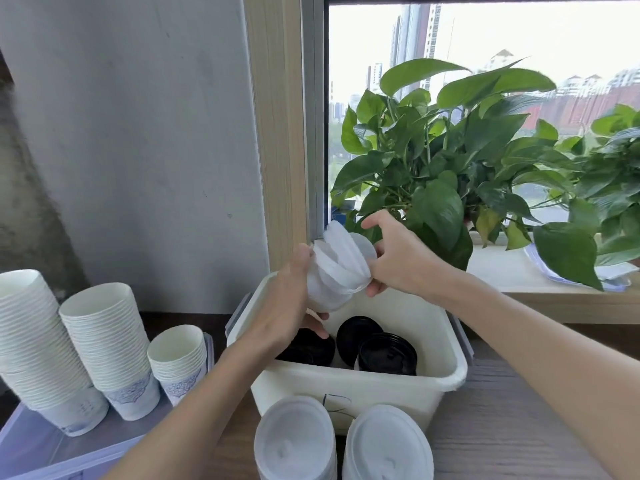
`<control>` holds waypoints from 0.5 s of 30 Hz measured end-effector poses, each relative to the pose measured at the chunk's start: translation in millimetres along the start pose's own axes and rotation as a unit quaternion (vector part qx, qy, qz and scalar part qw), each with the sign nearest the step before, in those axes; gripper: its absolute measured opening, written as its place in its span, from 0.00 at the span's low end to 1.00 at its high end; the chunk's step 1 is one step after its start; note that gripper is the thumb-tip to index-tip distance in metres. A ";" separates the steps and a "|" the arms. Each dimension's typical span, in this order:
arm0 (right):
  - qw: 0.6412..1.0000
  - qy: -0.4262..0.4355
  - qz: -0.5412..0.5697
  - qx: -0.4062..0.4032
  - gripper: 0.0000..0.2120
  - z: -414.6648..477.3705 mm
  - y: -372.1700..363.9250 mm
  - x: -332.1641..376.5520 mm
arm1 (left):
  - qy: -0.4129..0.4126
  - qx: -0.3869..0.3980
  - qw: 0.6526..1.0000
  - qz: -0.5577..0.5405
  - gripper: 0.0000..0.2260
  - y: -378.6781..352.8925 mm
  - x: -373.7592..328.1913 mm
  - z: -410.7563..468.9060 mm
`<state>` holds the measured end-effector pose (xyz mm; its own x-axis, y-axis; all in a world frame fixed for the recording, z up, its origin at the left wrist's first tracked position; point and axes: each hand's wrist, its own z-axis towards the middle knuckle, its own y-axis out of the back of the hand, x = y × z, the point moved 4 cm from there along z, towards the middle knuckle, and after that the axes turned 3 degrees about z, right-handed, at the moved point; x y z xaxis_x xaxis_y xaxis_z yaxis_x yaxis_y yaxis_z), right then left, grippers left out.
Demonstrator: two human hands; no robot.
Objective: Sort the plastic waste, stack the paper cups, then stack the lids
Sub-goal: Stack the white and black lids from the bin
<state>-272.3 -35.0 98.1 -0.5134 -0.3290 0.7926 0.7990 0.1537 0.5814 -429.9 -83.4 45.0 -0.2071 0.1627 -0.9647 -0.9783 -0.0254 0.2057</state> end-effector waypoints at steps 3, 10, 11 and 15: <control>1.000 0.005 -0.009 -0.013 0.28 -2.2 -2.4 1.8 | 0.003 0.016 0.999 -0.035 0.34 2.0 -2.9 -4.1; 0.996 0.033 -0.072 -0.041 0.22 -6.9 -9.6 1.0 | 0.026 0.064 0.997 -0.027 0.37 3.5 -5.9 -1.9; 0.995 0.039 -0.076 -0.044 0.21 -7.1 -10.8 0.9 | 0.028 0.065 0.997 -0.028 0.37 3.5 -6.0 -1.8; 0.992 0.075 -0.089 -0.043 0.18 -7.9 -16.1 2.4 | 0.041 0.054 0.997 -0.039 0.37 2.4 -5.4 -1.0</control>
<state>-283.9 -45.6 89.2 -0.6010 -0.4801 0.6390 0.7273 0.0030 0.6863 -431.1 -85.3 50.6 -0.1347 0.0790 -0.9877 -0.9857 0.0915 0.1418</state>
